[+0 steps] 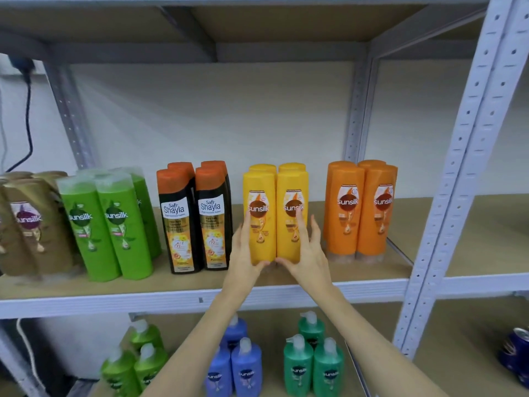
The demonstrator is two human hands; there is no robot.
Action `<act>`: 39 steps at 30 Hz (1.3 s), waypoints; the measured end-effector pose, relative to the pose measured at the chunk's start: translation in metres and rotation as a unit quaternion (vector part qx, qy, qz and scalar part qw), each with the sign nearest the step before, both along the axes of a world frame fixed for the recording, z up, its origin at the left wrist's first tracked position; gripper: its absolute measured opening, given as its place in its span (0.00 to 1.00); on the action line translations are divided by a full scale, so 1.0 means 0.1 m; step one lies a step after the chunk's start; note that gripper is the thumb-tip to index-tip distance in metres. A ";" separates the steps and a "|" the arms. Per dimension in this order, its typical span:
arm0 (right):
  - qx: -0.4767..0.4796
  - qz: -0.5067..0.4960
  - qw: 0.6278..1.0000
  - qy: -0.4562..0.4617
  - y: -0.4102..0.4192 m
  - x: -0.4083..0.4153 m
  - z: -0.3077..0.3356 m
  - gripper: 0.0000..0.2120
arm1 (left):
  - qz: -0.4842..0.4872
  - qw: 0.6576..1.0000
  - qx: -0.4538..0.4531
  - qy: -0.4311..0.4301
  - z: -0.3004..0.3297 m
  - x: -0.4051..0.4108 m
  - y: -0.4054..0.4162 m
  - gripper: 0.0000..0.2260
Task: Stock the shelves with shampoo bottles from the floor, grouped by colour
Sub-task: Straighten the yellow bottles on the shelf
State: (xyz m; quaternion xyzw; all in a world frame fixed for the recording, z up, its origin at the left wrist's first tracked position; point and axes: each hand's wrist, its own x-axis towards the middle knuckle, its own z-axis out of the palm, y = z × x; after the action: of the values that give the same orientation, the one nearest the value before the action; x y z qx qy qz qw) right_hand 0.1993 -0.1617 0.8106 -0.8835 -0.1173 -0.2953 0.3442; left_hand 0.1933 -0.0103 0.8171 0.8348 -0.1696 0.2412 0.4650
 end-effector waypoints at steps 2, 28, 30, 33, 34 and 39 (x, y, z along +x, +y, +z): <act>0.002 0.002 1.000 0.010 0.01 0.00 -0.02 0.53 | 0.006 1.000 0.003 0.019 -0.01 0.01 0.00 0.44; 0.043 0.035 0.998 0.011 -0.06 0.11 -0.01 0.52 | 0.021 0.999 -0.008 0.029 -0.04 0.16 -0.17 0.44; 0.043 0.039 0.998 0.011 -0.06 0.12 -0.02 0.52 | 0.021 0.999 -0.010 0.031 -0.04 0.16 -0.17 0.44; 0.045 0.039 0.998 0.012 -0.06 0.14 -0.02 0.53 | 0.020 0.999 -0.011 0.025 -0.04 0.15 -0.17 0.44; 0.044 0.039 0.998 0.014 -0.06 0.15 -0.02 0.52 | 0.020 0.999 -0.012 0.023 -0.05 0.15 -0.17 0.44; 0.058 0.042 0.997 0.013 -0.11 0.16 -0.06 0.53 | 0.004 1.000 -0.020 0.012 -0.07 0.15 -0.15 0.45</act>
State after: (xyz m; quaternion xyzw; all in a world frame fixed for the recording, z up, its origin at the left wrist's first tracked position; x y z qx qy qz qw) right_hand 0.2151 -0.1724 0.8048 -0.8600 -0.1323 -0.2752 0.4089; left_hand 0.2082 -0.0256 0.8097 0.8289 -0.1562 0.2362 0.4824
